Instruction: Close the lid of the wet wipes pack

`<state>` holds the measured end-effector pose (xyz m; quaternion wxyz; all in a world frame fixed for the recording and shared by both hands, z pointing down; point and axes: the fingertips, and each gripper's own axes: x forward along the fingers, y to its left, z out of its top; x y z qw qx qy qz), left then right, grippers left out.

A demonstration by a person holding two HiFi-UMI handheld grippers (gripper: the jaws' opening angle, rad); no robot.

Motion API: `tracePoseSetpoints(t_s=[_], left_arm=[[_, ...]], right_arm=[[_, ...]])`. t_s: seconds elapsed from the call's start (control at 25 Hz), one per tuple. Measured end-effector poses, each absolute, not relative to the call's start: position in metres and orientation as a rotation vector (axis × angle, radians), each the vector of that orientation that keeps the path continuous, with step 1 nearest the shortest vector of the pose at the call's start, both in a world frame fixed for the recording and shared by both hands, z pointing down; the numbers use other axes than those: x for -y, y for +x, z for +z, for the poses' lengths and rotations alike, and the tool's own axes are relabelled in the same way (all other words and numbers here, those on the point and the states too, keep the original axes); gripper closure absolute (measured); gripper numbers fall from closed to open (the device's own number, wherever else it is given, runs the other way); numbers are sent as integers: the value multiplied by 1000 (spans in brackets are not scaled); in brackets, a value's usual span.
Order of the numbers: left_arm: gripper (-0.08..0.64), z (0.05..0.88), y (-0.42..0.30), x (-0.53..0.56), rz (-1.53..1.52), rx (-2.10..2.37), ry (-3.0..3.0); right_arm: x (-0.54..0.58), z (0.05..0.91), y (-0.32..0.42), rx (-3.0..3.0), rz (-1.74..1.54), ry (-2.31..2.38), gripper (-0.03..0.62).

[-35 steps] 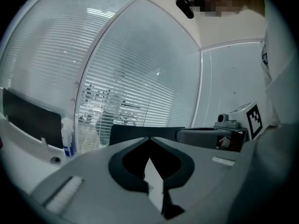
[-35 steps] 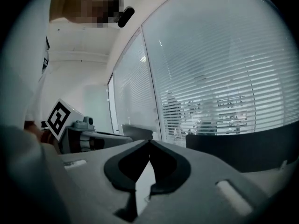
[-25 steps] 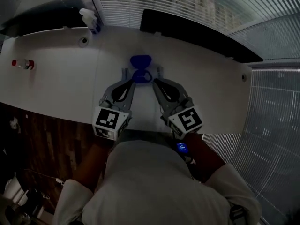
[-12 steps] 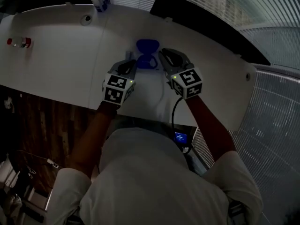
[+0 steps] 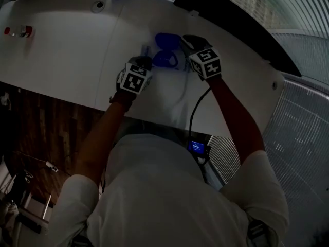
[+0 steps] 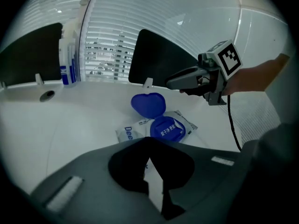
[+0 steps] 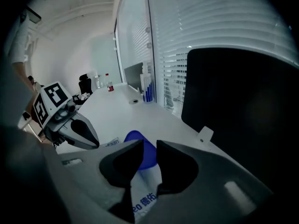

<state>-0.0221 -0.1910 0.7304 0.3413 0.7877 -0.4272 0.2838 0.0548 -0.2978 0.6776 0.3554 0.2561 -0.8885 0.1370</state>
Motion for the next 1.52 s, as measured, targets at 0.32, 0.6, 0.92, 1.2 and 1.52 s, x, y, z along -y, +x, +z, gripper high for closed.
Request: tracePoseSetpoints(t_s=[0.32, 0.6, 0.92, 1.2, 1.52], left_arm=[[558, 759, -23, 192, 800, 1106, 2007], [557, 766, -20, 191, 800, 1090, 2009], [558, 770, -17, 185, 807, 1059, 2011], [558, 771, -14, 184, 833, 1034, 2032], [558, 773, -14, 182, 828, 1004, 2031]], right_arm=[[316, 713, 57, 2258, 483, 529, 483], [321, 718, 53, 2311, 659, 434, 474], [305, 723, 49, 2318, 798, 331, 472], [284, 702, 47, 2390, 793, 252, 474], [230, 666, 44, 2406, 907, -31, 472]])
